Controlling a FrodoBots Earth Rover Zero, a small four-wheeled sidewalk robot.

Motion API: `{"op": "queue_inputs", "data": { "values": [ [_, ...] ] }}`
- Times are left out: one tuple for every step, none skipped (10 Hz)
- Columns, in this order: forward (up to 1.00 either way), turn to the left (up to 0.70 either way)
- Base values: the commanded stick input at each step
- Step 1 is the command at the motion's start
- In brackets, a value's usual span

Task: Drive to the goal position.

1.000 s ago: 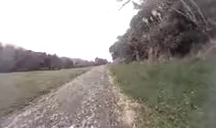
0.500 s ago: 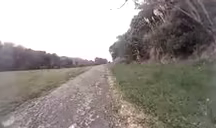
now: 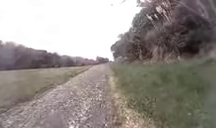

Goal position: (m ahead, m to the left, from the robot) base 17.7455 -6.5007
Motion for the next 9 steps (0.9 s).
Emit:
{"op": "queue_inputs", "data": {
  "values": [
    [0.60, 0.15],
    [0.60, 0.15],
    [0.60, 0.15],
    [0.60, 0.15],
    [0.60, 0.15],
    [0.60, 0.12],
    [0.60, 0.03],
    [0.60, 0.01],
    [0.60, 0.00]
  ]
}}
